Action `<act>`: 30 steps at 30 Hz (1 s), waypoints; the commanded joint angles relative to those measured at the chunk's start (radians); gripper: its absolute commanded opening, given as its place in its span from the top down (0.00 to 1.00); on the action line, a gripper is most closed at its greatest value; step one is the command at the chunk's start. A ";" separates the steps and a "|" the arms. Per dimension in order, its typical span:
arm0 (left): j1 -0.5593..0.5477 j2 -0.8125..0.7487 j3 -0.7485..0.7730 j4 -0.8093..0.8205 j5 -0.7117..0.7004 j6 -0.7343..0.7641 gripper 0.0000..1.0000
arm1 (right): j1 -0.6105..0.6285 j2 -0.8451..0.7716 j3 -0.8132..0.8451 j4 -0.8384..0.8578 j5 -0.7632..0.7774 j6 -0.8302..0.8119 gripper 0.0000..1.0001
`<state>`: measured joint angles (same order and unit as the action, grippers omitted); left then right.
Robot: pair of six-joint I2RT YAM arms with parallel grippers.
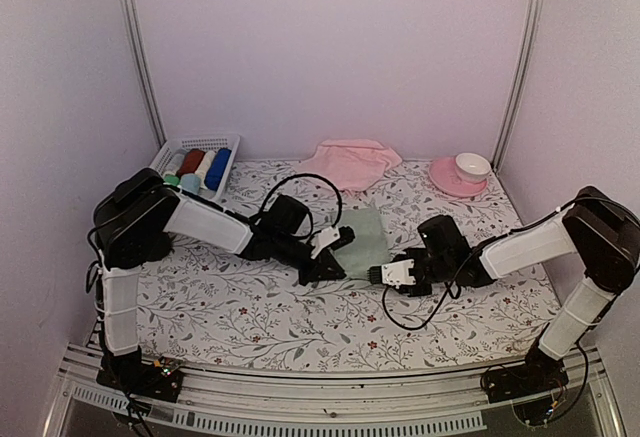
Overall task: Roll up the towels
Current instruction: Roll the towel at the center of the board.
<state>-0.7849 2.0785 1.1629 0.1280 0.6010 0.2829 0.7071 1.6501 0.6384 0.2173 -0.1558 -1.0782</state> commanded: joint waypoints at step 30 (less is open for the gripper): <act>-0.053 -0.054 -0.048 0.012 -0.024 0.076 0.42 | -0.083 0.030 0.256 -0.505 -0.330 0.105 0.98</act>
<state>-0.8295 2.0422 1.1229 0.1184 0.5869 0.3382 0.6445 1.6661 0.8547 -0.2054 -0.4038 -0.9840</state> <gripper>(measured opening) 0.620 0.027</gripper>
